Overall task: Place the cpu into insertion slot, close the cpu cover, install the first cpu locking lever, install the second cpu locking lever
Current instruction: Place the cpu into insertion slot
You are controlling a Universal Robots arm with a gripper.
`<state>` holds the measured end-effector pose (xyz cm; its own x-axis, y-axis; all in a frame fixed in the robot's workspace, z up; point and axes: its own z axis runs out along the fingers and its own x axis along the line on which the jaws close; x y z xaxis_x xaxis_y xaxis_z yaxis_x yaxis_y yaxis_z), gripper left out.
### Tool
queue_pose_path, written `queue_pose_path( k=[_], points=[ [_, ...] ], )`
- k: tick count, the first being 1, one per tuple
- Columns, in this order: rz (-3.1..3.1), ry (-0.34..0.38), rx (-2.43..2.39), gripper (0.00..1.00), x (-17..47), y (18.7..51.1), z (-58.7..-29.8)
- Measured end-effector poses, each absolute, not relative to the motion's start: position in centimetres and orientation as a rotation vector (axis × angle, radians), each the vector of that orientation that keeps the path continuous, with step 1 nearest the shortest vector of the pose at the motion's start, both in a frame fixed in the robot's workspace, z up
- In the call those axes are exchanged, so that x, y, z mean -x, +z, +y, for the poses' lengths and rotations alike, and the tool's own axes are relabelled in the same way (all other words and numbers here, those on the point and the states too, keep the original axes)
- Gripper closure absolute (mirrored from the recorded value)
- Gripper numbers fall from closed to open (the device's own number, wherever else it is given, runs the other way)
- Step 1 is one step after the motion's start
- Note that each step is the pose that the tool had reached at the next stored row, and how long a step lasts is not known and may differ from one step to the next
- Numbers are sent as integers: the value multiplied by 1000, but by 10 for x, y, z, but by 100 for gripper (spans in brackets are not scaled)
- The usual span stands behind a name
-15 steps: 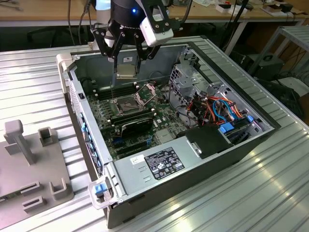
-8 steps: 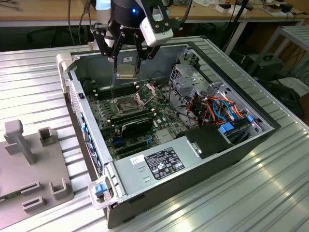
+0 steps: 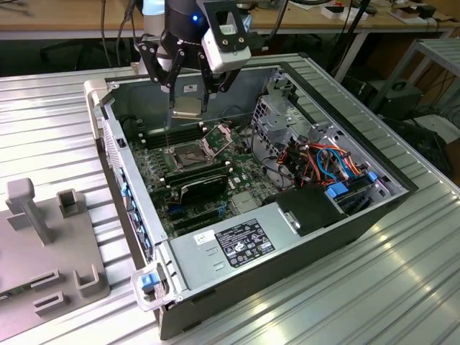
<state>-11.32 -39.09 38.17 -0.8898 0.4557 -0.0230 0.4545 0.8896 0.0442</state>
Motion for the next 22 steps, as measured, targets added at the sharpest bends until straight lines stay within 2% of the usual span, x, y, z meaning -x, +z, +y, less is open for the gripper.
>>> queue_pose_path(
  k=[9, 17, 22],
  points=[
    [2987, 56, -853, 46, 113, 380, -387],
    [2982, 56, -870, 46, 113, 378, -371],
    [2923, 52, -1046, 46, 113, 376, -371]
  ],
)
